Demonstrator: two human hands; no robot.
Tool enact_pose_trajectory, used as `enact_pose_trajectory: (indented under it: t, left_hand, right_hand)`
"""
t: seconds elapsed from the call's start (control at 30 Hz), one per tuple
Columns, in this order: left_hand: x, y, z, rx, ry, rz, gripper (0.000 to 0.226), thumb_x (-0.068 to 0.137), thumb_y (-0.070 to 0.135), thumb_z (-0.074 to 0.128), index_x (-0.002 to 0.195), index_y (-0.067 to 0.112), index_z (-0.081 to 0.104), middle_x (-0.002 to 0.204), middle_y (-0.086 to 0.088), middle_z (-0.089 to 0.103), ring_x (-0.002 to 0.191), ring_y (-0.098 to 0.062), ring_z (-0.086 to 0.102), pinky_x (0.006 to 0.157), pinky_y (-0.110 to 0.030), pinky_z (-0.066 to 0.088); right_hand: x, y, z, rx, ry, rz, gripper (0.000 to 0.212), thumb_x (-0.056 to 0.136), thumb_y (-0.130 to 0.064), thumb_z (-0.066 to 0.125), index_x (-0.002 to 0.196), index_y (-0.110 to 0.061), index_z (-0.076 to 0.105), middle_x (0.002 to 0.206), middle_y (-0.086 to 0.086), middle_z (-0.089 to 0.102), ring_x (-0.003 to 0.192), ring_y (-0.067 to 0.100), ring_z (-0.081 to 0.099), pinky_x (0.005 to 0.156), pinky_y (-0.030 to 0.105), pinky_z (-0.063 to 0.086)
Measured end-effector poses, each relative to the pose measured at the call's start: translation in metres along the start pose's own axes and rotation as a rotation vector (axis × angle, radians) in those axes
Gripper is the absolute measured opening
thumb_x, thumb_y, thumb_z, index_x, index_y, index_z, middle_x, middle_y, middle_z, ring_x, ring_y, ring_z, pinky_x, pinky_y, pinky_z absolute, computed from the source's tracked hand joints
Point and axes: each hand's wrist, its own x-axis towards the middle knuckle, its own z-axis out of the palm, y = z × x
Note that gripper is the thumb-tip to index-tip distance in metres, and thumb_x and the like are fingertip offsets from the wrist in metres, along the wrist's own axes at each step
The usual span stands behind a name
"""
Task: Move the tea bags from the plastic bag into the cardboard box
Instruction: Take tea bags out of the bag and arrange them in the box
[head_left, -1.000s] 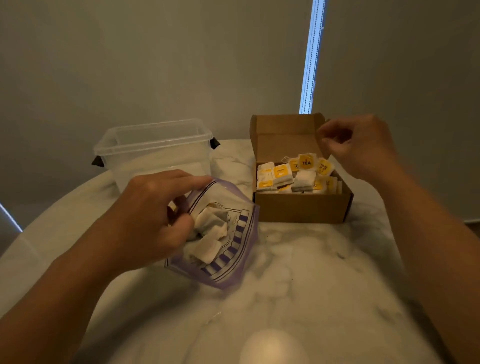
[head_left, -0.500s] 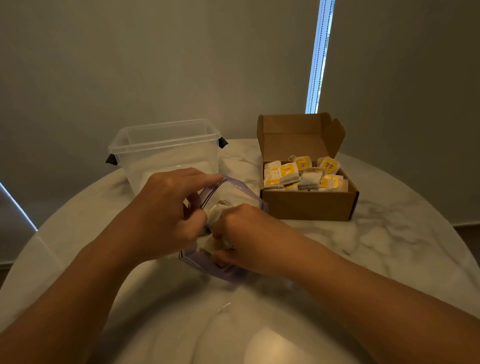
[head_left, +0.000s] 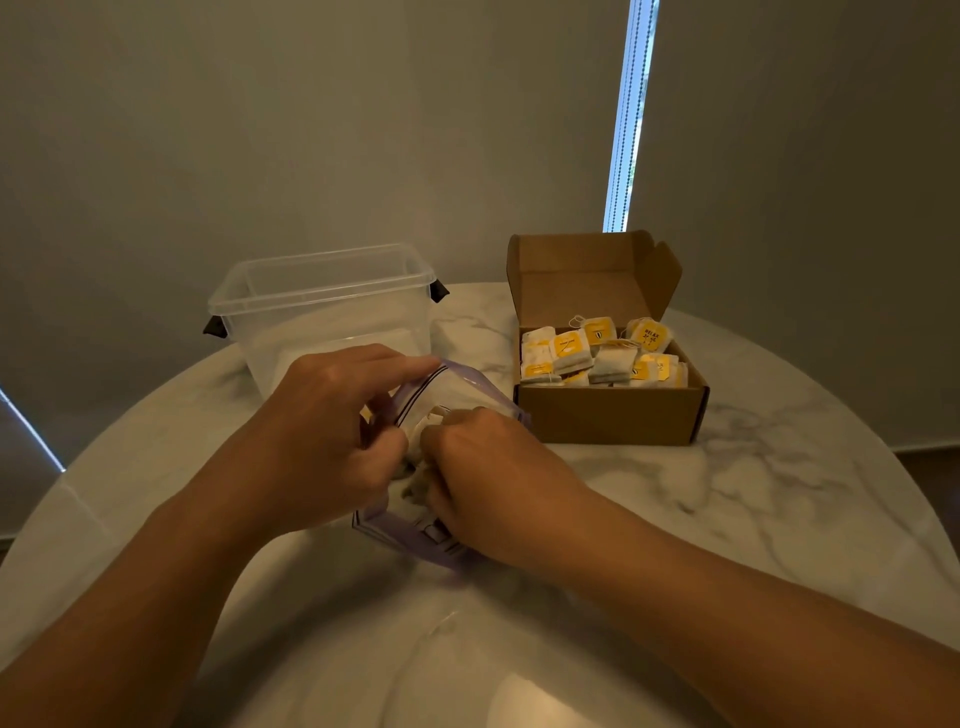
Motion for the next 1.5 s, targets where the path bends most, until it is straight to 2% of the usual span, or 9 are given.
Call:
enact_pose_trajectory:
  t: [0.2, 0.33, 0.47, 0.63, 0.87, 1.0, 1.1, 1.27, 1.5]
  left_hand:
    - [0.0, 0.002, -0.001, 0.008, 0.006, 0.02, 0.052, 0.074, 0.011, 0.054, 0.125, 0.01, 0.064, 0.094, 0.005, 0.065, 0.074, -0.011, 0.061, 0.062, -0.021, 0.054]
    - [0.0, 0.002, -0.002, 0.007, 0.011, 0.013, 0.053, 0.074, 0.013, 0.054, 0.126, 0.012, 0.063, 0.093, 0.01, 0.062, 0.074, -0.01, 0.061, 0.064, -0.024, 0.054]
    - [0.0, 0.001, -0.002, 0.014, 0.009, 0.014, 0.053, 0.074, 0.012, 0.054, 0.126, 0.013, 0.064, 0.093, 0.009, 0.064, 0.073, -0.01, 0.061, 0.059, -0.026, 0.053]
    - [0.0, 0.001, -0.001, 0.018, 0.007, 0.007, 0.052, 0.075, 0.014, 0.055, 0.126, 0.014, 0.064, 0.095, 0.011, 0.063, 0.074, -0.009, 0.062, 0.059, -0.021, 0.056]
    - [0.001, 0.001, -0.001, 0.024, 0.001, 0.037, 0.052, 0.074, 0.011, 0.056, 0.125, 0.01, 0.064, 0.099, 0.007, 0.065, 0.073, -0.01, 0.063, 0.053, -0.025, 0.059]
    - [0.001, 0.0, 0.0, 0.011, 0.009, 0.037, 0.049, 0.077, 0.015, 0.055, 0.124, 0.01, 0.064, 0.098, 0.009, 0.064, 0.072, -0.011, 0.063, 0.052, -0.025, 0.059]
    - [0.001, -0.001, 0.0, 0.003, 0.0, 0.041, 0.051, 0.08, 0.027, 0.047, 0.126, 0.011, 0.064, 0.099, 0.008, 0.066, 0.073, -0.011, 0.063, 0.052, -0.023, 0.057]
    - [0.0, -0.001, -0.001, 0.007, 0.006, 0.024, 0.05, 0.075, 0.014, 0.057, 0.124, 0.012, 0.065, 0.101, 0.007, 0.067, 0.074, -0.008, 0.063, 0.055, -0.018, 0.058]
    - [-0.001, -0.001, -0.001, -0.01, 0.011, 0.001, 0.05, 0.076, 0.016, 0.057, 0.126, 0.014, 0.065, 0.103, 0.01, 0.066, 0.074, -0.007, 0.062, 0.061, -0.013, 0.056]
  right_hand:
    - [-0.014, 0.007, -0.018, 0.306, 0.024, 0.062, 0.004, 0.093, -0.021, 0.06, 0.096, -0.019, 0.061, 0.091, -0.005, 0.062, 0.082, 0.01, 0.058, 0.065, 0.026, 0.051]
    - [-0.017, 0.02, -0.03, 0.467, 0.015, 0.08, 0.01, 0.089, -0.018, 0.067, 0.093, -0.027, 0.066, 0.088, -0.013, 0.065, 0.082, 0.005, 0.064, 0.071, 0.023, 0.058]
    - [-0.019, 0.029, -0.042, 0.692, -0.002, 0.125, 0.016, 0.091, -0.011, 0.066, 0.099, -0.024, 0.069, 0.091, -0.006, 0.071, 0.082, 0.011, 0.071, 0.072, 0.032, 0.061]
    - [-0.023, 0.041, -0.062, 0.824, 0.02, 0.112, 0.019, 0.086, -0.007, 0.07, 0.101, -0.019, 0.068, 0.09, 0.002, 0.073, 0.084, 0.016, 0.072, 0.073, 0.031, 0.061]
    - [-0.027, 0.085, -0.092, 0.998, 0.32, 0.165, 0.022, 0.078, 0.0, 0.074, 0.096, -0.008, 0.062, 0.078, 0.017, 0.068, 0.063, 0.021, 0.064, 0.055, 0.026, 0.05]
    - [-0.013, 0.124, -0.101, 0.868, 0.519, 0.288, 0.021, 0.079, -0.003, 0.075, 0.097, -0.009, 0.066, 0.08, 0.011, 0.069, 0.064, 0.017, 0.066, 0.054, 0.027, 0.05]
    - [0.004, 0.152, -0.099, 0.685, 0.553, 0.398, 0.02, 0.081, -0.003, 0.074, 0.098, -0.012, 0.069, 0.085, 0.005, 0.069, 0.07, 0.014, 0.068, 0.052, 0.018, 0.048]
    - [0.034, 0.184, -0.088, 0.289, 0.418, 0.437, 0.02, 0.084, -0.005, 0.072, 0.092, -0.022, 0.07, 0.089, -0.004, 0.068, 0.083, 0.009, 0.065, 0.063, 0.02, 0.05]
    - [0.062, 0.206, -0.073, 0.033, 0.252, 0.424, 0.025, 0.079, -0.007, 0.078, 0.101, -0.019, 0.072, 0.092, 0.002, 0.069, 0.081, 0.012, 0.066, 0.068, 0.026, 0.056]
